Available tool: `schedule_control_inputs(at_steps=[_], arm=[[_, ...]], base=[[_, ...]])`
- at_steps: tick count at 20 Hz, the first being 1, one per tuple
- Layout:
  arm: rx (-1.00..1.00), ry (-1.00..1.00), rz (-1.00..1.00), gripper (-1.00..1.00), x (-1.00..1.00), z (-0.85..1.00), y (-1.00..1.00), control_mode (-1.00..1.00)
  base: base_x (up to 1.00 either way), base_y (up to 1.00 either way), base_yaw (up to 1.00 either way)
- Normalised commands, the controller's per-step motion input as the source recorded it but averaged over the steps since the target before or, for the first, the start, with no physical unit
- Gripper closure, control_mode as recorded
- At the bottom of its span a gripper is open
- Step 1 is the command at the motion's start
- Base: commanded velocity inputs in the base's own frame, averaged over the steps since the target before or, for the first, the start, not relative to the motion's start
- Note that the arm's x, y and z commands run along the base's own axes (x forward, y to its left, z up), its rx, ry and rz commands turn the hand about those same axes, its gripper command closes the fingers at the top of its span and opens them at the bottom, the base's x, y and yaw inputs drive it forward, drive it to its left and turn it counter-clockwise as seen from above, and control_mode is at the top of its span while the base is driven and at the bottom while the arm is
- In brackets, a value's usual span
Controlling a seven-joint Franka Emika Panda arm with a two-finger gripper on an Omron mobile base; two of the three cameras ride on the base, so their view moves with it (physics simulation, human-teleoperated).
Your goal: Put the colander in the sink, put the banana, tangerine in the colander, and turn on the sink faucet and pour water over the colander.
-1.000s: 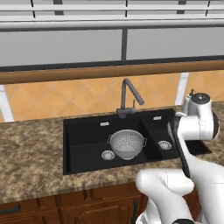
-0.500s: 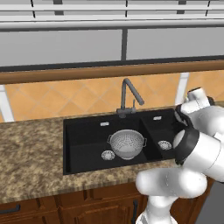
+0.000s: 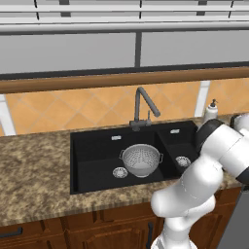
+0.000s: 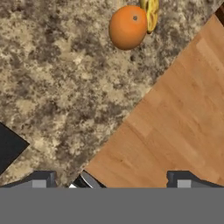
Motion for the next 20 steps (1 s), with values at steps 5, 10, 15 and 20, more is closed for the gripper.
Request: schedule_control_inputs(at_steps=[5, 10, 15, 20], arm=[[0.00, 0.00, -0.01, -1.00, 0.12, 0.00, -0.27, -1.00], [0.00, -0.06, 0.01, -1.00, 0.25, -0.03, -0.91, -1.00], [0.11, -0.07, 0.07, -1.00, 0.48, -0.17, -0.99, -1.00], [0.07, -0.25, 0.00, -1.00, 0.10, 0.00, -0.75, -1.00]], base=[[0.00, 0.00, 0.00], [0.00, 0.00, 0.00], [0.00, 0.00, 0.00], [0.00, 0.00, 0.00]])
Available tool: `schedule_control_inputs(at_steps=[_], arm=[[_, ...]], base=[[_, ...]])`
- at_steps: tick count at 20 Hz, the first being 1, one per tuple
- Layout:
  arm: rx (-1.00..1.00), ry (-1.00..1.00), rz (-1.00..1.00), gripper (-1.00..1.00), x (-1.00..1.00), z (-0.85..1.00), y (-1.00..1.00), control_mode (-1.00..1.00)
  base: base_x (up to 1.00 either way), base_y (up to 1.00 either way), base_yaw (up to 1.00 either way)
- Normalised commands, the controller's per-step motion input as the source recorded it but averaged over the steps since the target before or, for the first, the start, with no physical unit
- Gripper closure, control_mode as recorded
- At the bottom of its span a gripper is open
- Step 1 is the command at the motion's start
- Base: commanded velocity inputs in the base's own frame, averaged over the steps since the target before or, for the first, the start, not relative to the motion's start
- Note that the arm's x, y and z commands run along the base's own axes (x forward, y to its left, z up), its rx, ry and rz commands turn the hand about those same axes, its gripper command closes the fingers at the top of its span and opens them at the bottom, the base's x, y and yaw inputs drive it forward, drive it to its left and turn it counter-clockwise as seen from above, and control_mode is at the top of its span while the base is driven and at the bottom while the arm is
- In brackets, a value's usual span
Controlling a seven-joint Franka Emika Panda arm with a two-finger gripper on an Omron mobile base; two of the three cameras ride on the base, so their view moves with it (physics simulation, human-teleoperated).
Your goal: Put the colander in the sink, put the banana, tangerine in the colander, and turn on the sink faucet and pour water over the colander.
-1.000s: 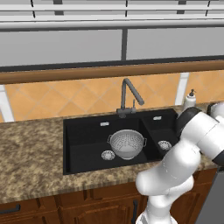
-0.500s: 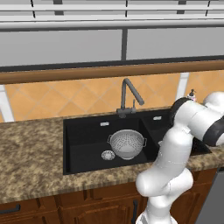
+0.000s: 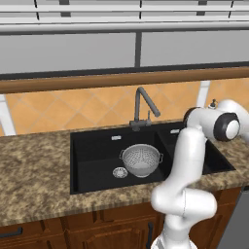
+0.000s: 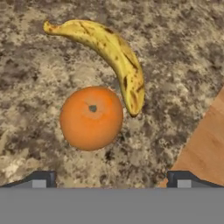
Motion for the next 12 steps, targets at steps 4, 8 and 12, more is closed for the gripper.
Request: schedule_control_inputs(at_steps=[4, 8, 12], arm=[[0.05, -0.04, 0.00, -1.00, 0.01, 0.00, -0.11, -1.00], [0.05, 0.00, -0.01, -1.00, 0.17, 0.28, 0.01, -1.00], [0.04, 0.00, -0.02, -1.00, 0.36, 0.78, 0.01, -1.00]], base=[[0.00, 0.00, 0.00], [0.00, 0.00, 0.00], [0.00, 0.00, 0.00]])
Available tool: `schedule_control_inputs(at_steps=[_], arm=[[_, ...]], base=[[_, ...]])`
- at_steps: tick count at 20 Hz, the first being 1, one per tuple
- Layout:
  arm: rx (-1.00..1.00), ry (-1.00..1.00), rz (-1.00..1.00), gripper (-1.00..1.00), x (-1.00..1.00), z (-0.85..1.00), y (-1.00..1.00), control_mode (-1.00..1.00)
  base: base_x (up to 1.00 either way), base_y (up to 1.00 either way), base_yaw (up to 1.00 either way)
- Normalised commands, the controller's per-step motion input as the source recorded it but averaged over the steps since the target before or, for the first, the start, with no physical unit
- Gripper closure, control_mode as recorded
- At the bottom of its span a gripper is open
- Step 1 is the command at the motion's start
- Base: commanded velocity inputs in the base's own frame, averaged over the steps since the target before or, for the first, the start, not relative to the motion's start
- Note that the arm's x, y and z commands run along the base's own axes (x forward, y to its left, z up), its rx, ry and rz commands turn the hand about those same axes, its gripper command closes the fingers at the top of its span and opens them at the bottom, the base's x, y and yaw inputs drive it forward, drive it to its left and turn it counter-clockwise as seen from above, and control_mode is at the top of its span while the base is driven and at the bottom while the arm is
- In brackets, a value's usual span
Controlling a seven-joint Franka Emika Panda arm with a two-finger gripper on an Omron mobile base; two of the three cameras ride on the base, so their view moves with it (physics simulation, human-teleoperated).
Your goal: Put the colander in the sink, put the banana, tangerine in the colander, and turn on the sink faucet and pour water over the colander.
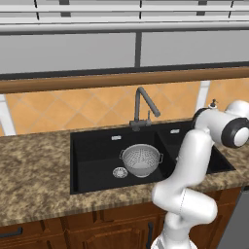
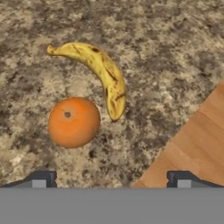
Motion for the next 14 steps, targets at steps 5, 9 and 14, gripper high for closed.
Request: schedule_control_inputs(at_steps=[5, 9, 14], arm=[[0.01, 0.03, -0.02, -1.00, 0.22, 0.18, 0.00, -1.00], [0.00, 0.06, -0.01, -1.00, 0.38, -0.35, 0.00, -1.00], [0.01, 0.00, -0.01, -1.00, 0.30, -0.19, 0.00, -1.00]], base=[[0.00, 0.00, 0.00], [0.00, 0.00, 0.00], [0.00, 0.00, 0.00]])
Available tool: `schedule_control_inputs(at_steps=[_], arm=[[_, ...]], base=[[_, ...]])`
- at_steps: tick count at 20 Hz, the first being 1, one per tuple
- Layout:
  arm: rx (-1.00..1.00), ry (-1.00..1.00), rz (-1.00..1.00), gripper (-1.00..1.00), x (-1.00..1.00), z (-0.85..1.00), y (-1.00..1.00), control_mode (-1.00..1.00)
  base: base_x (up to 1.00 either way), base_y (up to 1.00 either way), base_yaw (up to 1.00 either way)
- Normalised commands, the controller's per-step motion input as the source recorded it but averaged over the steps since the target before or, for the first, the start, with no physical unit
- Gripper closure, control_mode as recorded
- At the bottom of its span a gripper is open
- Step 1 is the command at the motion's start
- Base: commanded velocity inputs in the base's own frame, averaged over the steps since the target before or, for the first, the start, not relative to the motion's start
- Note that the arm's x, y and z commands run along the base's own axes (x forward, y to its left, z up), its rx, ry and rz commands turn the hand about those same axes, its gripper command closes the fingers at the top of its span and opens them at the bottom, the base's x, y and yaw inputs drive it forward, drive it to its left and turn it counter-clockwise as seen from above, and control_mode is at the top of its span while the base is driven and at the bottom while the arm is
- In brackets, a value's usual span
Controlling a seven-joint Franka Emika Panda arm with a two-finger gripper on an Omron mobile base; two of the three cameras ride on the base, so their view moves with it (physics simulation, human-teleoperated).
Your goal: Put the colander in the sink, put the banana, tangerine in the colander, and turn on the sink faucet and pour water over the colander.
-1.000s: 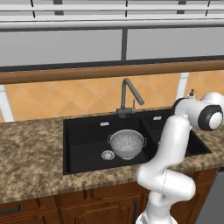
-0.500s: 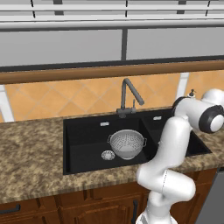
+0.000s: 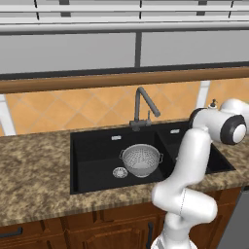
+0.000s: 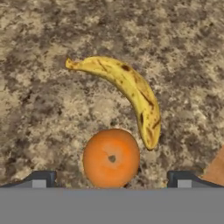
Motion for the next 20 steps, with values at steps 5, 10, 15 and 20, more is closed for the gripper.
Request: schedule_control_inputs(at_steps=[5, 10, 15, 20], arm=[[0.00, 0.00, 0.00, -1.00, 0.16, -0.39, -0.32, -1.00], [0.00, 0.00, 0.00, -1.00, -0.01, -0.33, -0.34, -1.00], [0.00, 0.00, 0.00, 1.00, 0.03, -0.03, -0.01, -1.00], [0.03, 0.00, 0.00, 1.00, 0.00, 0.21, 0.10, -1.00]], base=[[0.00, 0.00, 0.00], [0.00, 0.00, 0.00], [0.00, 0.00, 0.00], [0.00, 0.00, 0.00]])
